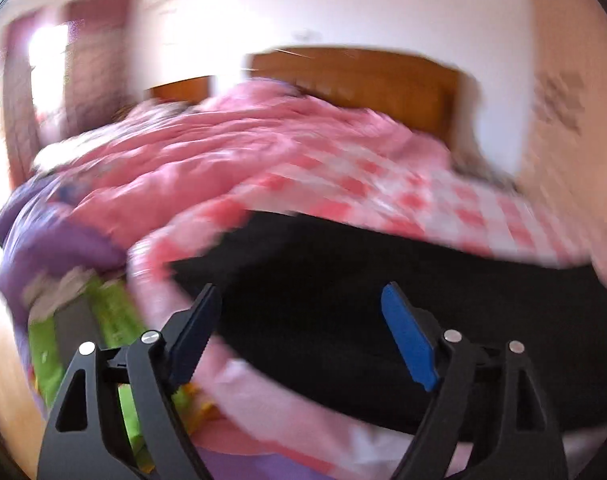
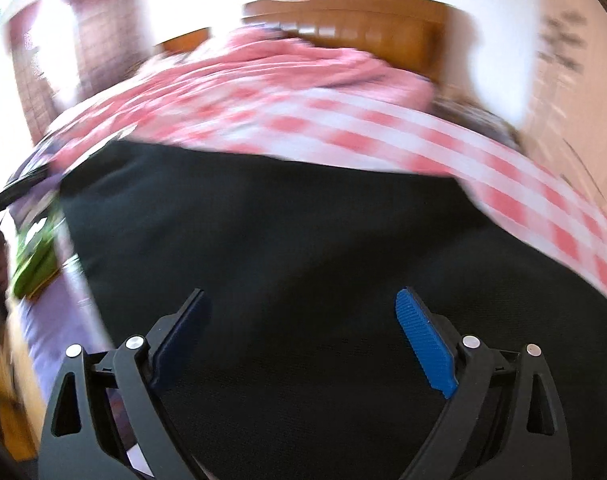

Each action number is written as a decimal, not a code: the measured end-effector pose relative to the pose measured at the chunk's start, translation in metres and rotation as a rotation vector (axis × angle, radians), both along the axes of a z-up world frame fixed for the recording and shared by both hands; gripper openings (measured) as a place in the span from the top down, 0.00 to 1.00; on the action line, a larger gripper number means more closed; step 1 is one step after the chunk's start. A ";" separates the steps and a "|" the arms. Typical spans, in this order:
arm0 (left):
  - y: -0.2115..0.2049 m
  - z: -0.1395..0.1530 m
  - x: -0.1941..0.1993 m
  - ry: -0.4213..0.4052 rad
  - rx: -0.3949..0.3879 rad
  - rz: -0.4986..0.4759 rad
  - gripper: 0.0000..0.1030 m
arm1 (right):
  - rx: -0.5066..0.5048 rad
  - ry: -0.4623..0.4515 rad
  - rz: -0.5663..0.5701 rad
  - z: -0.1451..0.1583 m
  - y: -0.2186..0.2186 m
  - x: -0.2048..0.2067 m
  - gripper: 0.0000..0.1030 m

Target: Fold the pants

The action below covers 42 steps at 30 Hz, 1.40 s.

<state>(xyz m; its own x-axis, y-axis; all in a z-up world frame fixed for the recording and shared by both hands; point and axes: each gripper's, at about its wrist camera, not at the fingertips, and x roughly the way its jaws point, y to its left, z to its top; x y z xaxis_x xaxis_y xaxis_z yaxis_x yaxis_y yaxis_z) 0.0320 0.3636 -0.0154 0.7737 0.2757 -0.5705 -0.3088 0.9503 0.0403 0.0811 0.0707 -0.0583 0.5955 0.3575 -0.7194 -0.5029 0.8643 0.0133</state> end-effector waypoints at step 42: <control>-0.005 -0.070 0.054 0.237 -0.009 0.065 0.01 | -0.069 0.181 -0.259 -0.041 -0.208 0.030 0.04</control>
